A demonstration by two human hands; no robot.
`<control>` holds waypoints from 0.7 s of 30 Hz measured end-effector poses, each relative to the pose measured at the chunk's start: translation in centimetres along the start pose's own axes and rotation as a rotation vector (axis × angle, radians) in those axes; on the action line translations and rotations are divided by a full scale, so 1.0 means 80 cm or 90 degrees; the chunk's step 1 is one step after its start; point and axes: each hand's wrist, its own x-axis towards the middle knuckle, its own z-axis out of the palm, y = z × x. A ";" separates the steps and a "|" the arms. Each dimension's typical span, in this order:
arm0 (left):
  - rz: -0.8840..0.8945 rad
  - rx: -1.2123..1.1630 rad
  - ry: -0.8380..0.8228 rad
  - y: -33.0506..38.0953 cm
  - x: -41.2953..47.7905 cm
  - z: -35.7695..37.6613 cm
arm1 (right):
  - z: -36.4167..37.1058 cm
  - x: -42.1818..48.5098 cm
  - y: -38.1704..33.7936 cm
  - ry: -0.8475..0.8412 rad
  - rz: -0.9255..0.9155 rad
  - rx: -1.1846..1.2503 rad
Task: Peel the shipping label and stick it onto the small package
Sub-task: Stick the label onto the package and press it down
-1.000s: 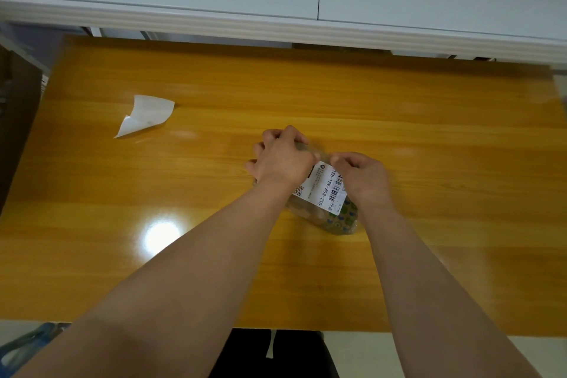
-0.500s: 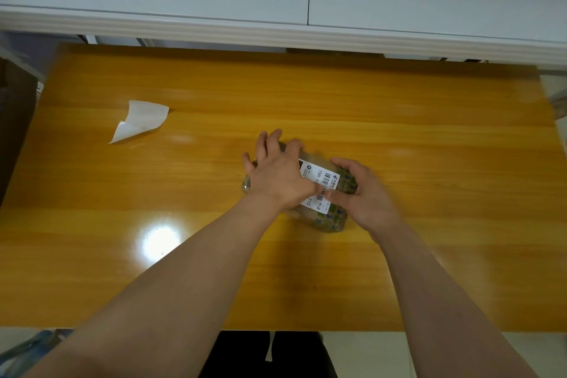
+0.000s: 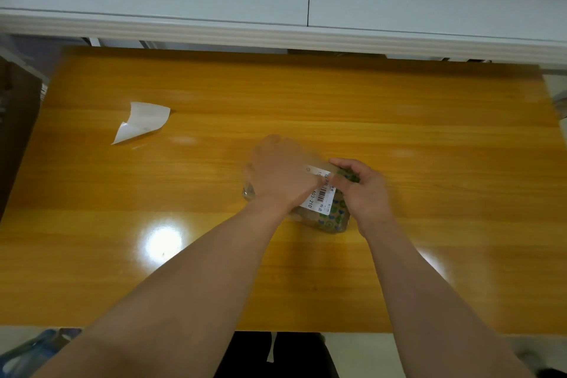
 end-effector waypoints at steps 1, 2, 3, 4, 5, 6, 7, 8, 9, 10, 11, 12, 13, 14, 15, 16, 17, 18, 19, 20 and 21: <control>-0.007 -0.002 0.002 0.001 -0.001 0.000 | 0.002 0.002 0.000 0.012 0.000 0.000; -0.014 -0.004 0.005 0.001 -0.002 0.001 | 0.004 0.004 0.001 0.022 -0.001 -0.005; -0.019 -0.008 0.008 0.002 -0.002 0.001 | 0.005 0.004 0.000 0.028 -0.003 -0.009; -0.025 -0.015 0.014 0.002 -0.001 0.002 | 0.006 0.005 -0.001 0.032 -0.006 -0.010; -0.034 -0.028 0.021 0.004 0.000 0.001 | 0.007 0.004 -0.002 0.035 -0.008 -0.009; -0.045 -0.041 0.030 0.004 0.001 0.001 | 0.008 0.004 -0.001 0.038 -0.011 -0.005; -0.056 -0.055 0.036 0.005 0.003 0.000 | 0.009 0.004 0.000 0.042 -0.010 -0.003; -0.064 -0.066 0.036 0.005 0.005 0.000 | 0.010 0.005 0.001 0.046 -0.011 -0.001; -0.070 -0.078 0.031 0.006 0.006 -0.001 | 0.011 0.004 0.000 0.053 -0.008 -0.001; -0.074 -0.091 0.028 0.006 0.007 -0.001 | 0.011 0.005 0.001 0.058 -0.008 -0.001; -0.079 -0.105 0.025 0.005 0.008 -0.002 | 0.011 0.005 0.001 0.061 -0.007 -0.004; -0.084 -0.121 0.026 0.005 0.009 -0.004 | 0.011 0.006 0.002 0.059 -0.009 -0.006; -0.090 -0.137 0.027 0.005 0.010 -0.006 | 0.010 0.006 0.001 0.055 -0.008 -0.010; -0.093 -0.153 0.030 0.005 0.011 -0.007 | 0.010 0.006 -0.001 0.051 -0.012 -0.015; -0.095 -0.169 0.028 0.003 0.012 -0.008 | 0.008 0.005 -0.003 0.045 -0.015 -0.024; -0.097 -0.183 0.026 0.003 0.012 -0.010 | 0.007 0.005 -0.004 0.038 -0.021 -0.035; -0.099 -0.194 0.024 0.003 0.011 -0.011 | 0.005 0.004 -0.005 0.031 -0.021 -0.046; -0.100 -0.204 0.026 0.003 0.012 -0.012 | 0.003 0.004 -0.006 0.023 -0.021 -0.052; -0.102 -0.213 0.028 0.003 0.012 -0.013 | 0.001 0.001 -0.010 0.012 -0.016 -0.055; -0.106 -0.223 0.032 0.002 0.012 -0.013 | -0.001 0.000 -0.012 0.002 -0.016 -0.058; -0.106 -0.231 0.039 0.001 0.012 -0.016 | -0.002 -0.004 -0.017 -0.004 -0.013 -0.066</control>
